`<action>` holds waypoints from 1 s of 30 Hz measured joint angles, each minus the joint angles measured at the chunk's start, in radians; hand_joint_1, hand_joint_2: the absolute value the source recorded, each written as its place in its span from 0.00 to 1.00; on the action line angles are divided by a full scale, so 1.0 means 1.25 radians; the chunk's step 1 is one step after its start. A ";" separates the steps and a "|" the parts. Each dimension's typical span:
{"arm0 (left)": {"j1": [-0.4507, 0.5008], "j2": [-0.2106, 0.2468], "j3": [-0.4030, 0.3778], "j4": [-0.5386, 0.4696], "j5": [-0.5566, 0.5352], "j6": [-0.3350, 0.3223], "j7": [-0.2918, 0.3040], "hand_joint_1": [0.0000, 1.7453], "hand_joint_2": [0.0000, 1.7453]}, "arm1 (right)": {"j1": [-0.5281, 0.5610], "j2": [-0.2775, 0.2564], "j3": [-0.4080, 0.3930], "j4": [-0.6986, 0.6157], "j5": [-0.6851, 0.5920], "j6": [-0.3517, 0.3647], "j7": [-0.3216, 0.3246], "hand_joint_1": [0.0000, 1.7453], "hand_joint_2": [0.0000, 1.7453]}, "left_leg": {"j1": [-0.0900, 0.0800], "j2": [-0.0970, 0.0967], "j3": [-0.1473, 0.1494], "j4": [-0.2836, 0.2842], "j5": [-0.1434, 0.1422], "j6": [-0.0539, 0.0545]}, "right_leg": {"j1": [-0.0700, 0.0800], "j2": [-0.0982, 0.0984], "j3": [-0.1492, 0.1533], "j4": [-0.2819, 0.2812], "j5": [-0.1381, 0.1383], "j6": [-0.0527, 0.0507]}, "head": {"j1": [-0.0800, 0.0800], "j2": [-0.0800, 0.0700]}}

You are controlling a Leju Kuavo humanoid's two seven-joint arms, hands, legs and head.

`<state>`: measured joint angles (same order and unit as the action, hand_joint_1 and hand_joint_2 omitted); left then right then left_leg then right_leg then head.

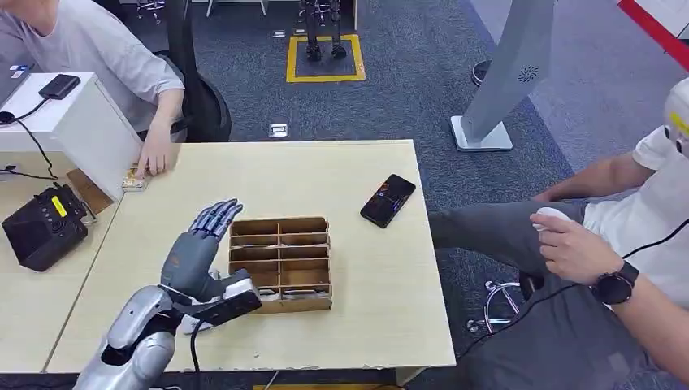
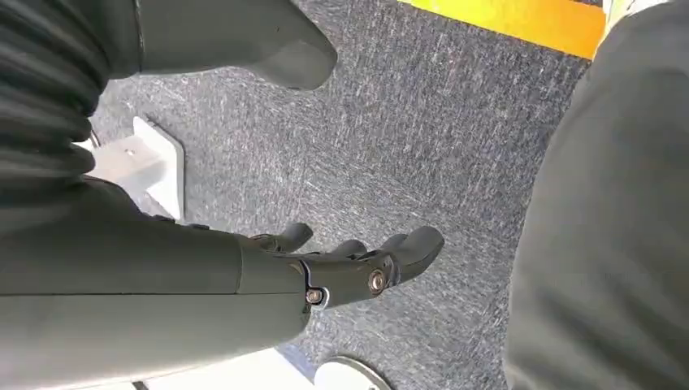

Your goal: Pass the card to the sensor for recognition and then transmit it.

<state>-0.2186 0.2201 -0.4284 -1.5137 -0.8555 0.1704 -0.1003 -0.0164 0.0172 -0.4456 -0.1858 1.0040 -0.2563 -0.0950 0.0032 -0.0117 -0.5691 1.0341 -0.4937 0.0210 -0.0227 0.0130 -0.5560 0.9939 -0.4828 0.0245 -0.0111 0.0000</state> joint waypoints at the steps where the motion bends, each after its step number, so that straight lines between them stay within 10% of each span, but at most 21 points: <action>1: -0.003 -0.002 -0.005 0.002 -0.017 0.009 -0.003 0.00 1.00 | 0.000 0.000 0.000 0.000 0.002 0.002 -0.001 0.00 1.00 | 0.000 0.000 0.000 0.000 0.000 0.000 | 0.000 0.000 0.000 0.000 0.000 0.000 | 0.000 0.000; 7: -0.027 -0.006 -0.043 0.029 -0.130 0.053 0.016 0.00 1.00 | -0.003 0.000 0.000 0.000 0.014 0.005 -0.008 0.00 1.00 | 0.000 0.000 0.000 0.000 0.000 0.000 | 0.000 0.000 0.000 0.000 0.000 0.000 | 0.000 0.000; 30: -0.058 -0.002 -0.059 0.085 -0.086 0.002 0.008 0.00 1.00 | -0.007 0.000 -0.003 0.000 0.026 0.005 -0.012 0.00 1.00 | 0.000 0.000 0.000 0.000 0.000 0.000 | 0.000 0.000 0.000 0.000 0.000 0.000 | 0.000 0.000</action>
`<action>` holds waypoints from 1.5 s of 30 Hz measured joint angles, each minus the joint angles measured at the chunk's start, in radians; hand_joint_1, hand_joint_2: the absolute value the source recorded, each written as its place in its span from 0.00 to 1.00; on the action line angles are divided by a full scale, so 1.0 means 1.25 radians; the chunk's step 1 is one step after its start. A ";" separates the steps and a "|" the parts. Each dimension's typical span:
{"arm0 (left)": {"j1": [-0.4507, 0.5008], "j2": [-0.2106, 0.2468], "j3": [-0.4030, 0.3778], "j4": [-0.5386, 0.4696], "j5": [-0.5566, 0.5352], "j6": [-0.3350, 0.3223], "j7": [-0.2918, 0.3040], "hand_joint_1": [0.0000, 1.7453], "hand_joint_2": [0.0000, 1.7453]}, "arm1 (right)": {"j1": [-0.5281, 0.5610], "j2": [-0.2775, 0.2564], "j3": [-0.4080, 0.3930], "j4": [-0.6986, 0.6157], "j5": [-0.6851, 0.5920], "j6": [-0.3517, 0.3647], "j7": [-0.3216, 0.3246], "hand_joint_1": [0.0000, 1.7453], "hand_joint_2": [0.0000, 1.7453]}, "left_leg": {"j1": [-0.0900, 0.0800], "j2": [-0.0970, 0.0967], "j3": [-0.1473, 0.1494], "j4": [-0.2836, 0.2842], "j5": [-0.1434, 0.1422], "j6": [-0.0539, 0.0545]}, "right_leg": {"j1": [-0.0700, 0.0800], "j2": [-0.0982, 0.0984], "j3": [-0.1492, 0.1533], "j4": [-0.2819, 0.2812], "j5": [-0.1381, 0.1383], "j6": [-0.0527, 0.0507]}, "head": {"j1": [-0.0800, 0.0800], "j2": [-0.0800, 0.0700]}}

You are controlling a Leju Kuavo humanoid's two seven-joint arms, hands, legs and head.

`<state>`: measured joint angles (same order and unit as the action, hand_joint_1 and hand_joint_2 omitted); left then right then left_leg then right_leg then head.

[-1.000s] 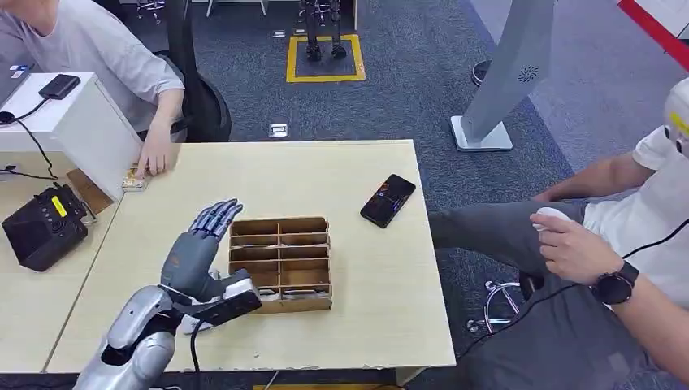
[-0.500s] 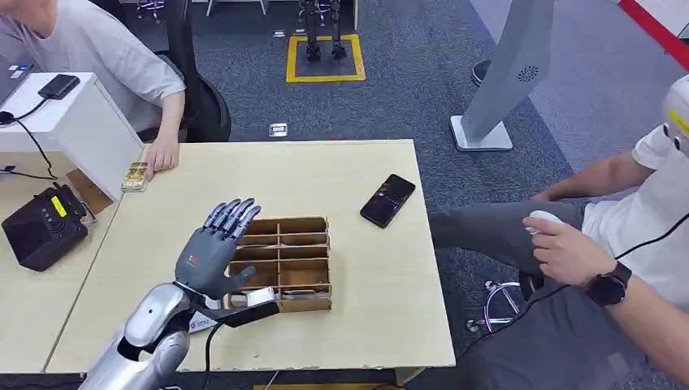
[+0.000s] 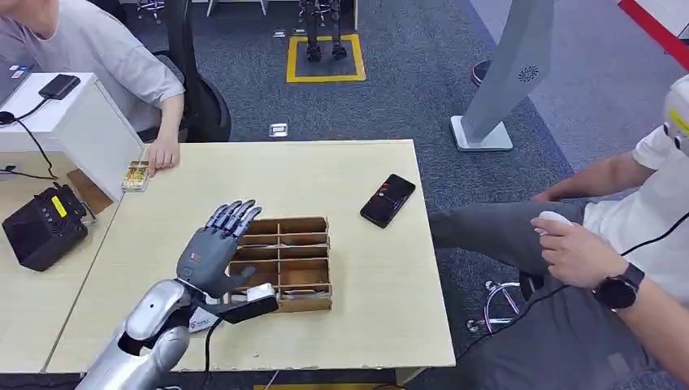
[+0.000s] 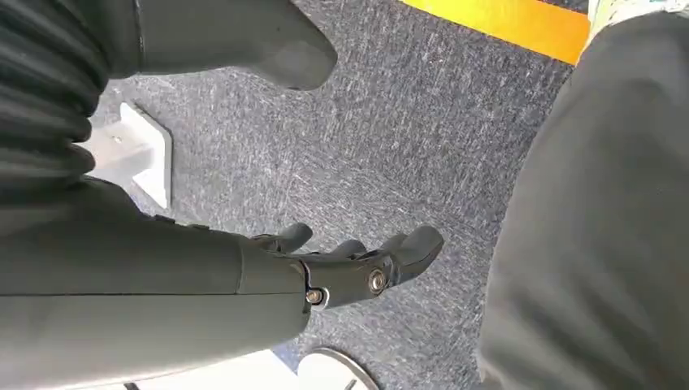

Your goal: Pass the card to the sensor for recognition and then transmit it.

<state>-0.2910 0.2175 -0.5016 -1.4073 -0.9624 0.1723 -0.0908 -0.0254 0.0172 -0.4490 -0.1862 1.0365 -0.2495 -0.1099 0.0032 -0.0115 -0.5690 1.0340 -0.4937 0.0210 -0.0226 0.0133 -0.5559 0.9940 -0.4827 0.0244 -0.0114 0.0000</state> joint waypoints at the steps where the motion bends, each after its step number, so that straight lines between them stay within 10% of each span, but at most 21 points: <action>1: -0.002 0.006 0.000 0.000 0.017 -0.015 -0.005 0.00 1.00 | 0.000 0.000 -0.001 0.000 0.000 0.000 0.000 0.00 1.00 | 0.000 0.000 0.000 0.000 0.000 0.000 | 0.000 0.000 0.000 0.000 0.000 0.000 | 0.000 0.000; 45: -0.068 0.113 -0.043 -0.050 0.149 -0.170 -0.052 0.00 1.00 | -0.002 0.000 -0.029 0.000 0.010 0.001 -0.005 0.00 1.00 | 0.000 0.000 0.000 0.000 0.000 0.000 | 0.000 0.000 0.000 0.000 0.000 0.000 | 0.000 0.000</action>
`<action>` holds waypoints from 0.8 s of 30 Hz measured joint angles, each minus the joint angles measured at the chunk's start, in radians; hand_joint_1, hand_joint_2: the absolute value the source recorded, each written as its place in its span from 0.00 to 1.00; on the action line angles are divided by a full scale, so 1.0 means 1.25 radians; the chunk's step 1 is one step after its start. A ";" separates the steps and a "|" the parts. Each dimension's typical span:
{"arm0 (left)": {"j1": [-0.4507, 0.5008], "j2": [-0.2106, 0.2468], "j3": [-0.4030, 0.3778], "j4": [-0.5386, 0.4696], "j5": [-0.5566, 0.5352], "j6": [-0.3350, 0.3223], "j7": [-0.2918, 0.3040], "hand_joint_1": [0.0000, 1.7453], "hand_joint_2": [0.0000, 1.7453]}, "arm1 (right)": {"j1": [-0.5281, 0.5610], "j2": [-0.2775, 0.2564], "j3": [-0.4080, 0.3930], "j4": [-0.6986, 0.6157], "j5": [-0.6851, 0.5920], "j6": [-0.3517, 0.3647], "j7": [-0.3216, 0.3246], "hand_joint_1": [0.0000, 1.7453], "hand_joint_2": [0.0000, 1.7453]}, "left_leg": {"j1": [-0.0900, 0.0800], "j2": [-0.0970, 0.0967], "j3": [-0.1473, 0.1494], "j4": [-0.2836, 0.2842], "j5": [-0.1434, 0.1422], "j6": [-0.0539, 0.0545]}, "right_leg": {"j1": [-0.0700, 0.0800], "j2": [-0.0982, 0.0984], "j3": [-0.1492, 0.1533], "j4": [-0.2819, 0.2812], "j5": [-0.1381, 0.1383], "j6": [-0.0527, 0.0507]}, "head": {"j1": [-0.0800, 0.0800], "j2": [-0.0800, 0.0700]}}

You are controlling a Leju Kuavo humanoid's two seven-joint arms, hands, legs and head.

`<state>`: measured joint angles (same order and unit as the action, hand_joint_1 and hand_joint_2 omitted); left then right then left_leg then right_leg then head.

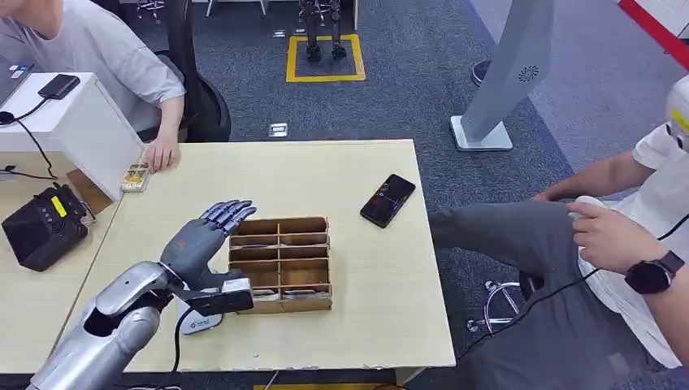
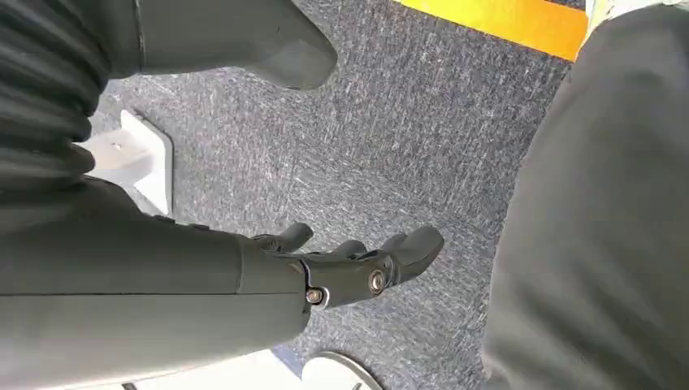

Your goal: Pass the card to the sensor for recognition and then transmit it.

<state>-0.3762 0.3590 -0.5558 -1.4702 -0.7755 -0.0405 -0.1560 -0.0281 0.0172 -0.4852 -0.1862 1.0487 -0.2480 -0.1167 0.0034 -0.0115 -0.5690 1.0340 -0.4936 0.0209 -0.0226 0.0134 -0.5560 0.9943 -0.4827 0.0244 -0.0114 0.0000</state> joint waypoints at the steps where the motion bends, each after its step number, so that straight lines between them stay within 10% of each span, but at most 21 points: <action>1: 0.000 0.001 -0.004 -0.002 0.004 -0.002 -0.001 0.00 1.00 | 0.000 0.000 -0.001 0.000 0.000 0.000 0.000 0.00 1.00 | 0.000 0.000 0.000 0.000 0.000 0.000 | 0.000 0.000 0.000 0.000 0.000 0.000 | 0.000 0.000; 24: -0.017 0.005 -0.055 -0.009 0.005 -0.016 0.008 0.00 1.00 | -0.001 0.002 -0.013 0.000 0.008 0.000 0.000 0.00 1.00 | 0.000 0.000 0.000 0.000 0.000 0.000 | 0.000 0.000 0.000 0.000 0.000 0.000 | 0.000 0.000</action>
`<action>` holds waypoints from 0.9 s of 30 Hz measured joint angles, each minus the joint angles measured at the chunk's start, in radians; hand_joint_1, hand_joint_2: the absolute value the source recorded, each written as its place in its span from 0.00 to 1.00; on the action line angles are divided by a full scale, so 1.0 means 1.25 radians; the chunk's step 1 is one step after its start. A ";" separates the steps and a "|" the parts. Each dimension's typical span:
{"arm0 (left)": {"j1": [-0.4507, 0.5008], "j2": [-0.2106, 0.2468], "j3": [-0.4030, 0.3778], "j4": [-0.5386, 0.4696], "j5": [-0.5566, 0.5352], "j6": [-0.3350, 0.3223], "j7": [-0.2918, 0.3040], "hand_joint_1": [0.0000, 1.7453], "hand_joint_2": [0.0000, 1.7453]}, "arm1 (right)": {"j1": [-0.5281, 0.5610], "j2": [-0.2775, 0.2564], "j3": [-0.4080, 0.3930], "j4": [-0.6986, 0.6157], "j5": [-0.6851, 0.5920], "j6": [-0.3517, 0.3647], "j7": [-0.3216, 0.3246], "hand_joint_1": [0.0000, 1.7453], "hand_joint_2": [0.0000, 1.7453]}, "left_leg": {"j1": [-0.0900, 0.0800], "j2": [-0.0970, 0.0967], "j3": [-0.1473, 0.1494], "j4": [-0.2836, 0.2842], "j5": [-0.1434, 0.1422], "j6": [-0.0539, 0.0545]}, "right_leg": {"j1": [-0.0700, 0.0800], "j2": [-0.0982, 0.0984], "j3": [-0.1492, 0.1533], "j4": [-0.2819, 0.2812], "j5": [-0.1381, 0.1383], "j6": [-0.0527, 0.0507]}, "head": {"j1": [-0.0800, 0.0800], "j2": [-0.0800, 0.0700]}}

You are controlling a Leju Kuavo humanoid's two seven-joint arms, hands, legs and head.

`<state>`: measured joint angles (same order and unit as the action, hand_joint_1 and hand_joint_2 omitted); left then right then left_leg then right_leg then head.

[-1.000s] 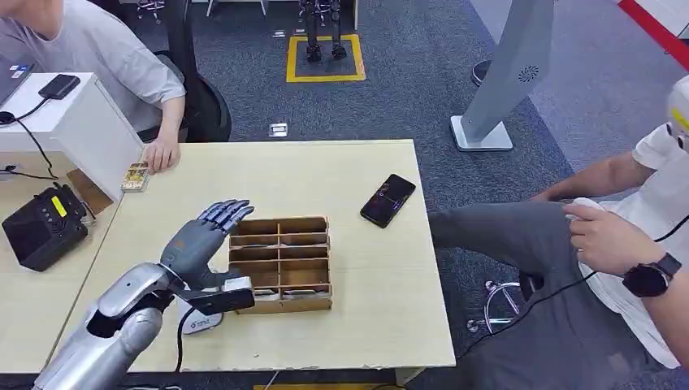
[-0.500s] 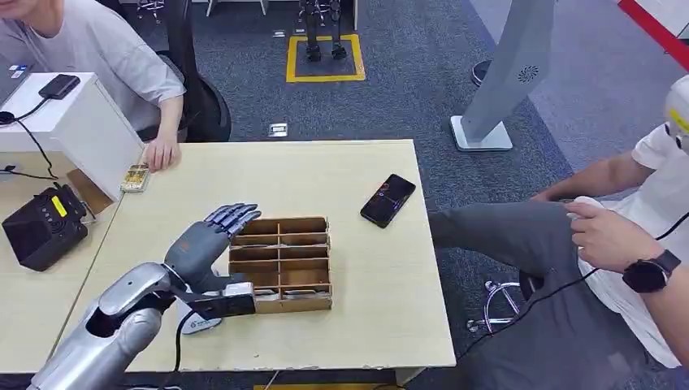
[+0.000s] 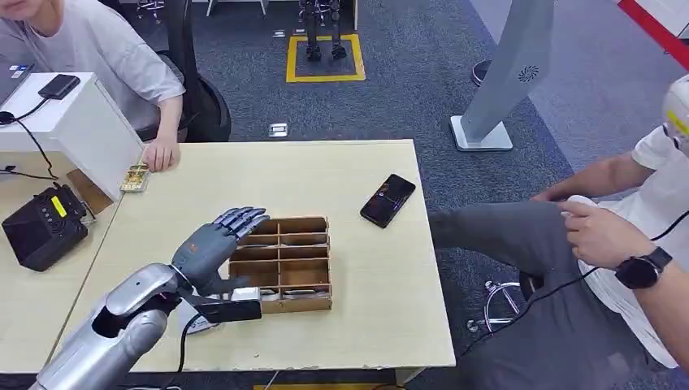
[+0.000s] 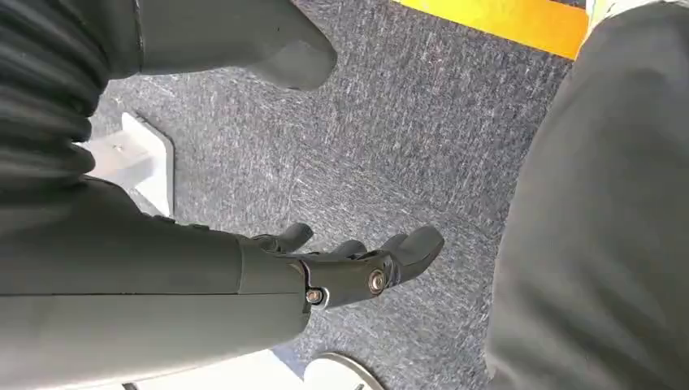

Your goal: Pass the card to the sensor for recognition and then transmit it.

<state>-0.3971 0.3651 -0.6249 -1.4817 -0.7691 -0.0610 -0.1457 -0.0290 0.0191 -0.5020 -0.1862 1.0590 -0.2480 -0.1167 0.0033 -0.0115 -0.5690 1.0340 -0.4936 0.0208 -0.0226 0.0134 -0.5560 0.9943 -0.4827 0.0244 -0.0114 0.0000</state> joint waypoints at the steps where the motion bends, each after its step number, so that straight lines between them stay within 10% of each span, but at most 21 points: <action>1: 0.000 0.000 -0.001 0.000 0.000 0.000 0.001 0.00 1.00 | 0.000 0.000 0.000 0.000 0.000 0.000 0.000 0.00 1.00 | 0.000 0.000 0.000 0.000 0.000 0.000 | 0.000 0.000 0.000 0.000 0.000 0.000 | 0.000 0.000; 27: -0.016 -0.048 -0.016 0.020 -0.019 0.027 0.035 0.00 1.00 | -0.001 0.005 -0.002 0.000 0.016 0.000 0.000 0.00 1.00 | 0.000 0.000 0.000 0.000 0.000 0.000 | 0.000 0.000 0.000 0.000 0.000 0.000 | 0.000 0.000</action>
<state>-0.4166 0.3048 -0.6455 -1.4565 -0.7927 -0.0275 -0.1022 -0.0304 0.0259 -0.5043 -0.1862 1.0788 -0.2480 -0.1167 0.0033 -0.0114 -0.5691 1.0340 -0.4936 0.0208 -0.0226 0.0135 -0.5562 0.9943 -0.4827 0.0244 -0.0114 0.0000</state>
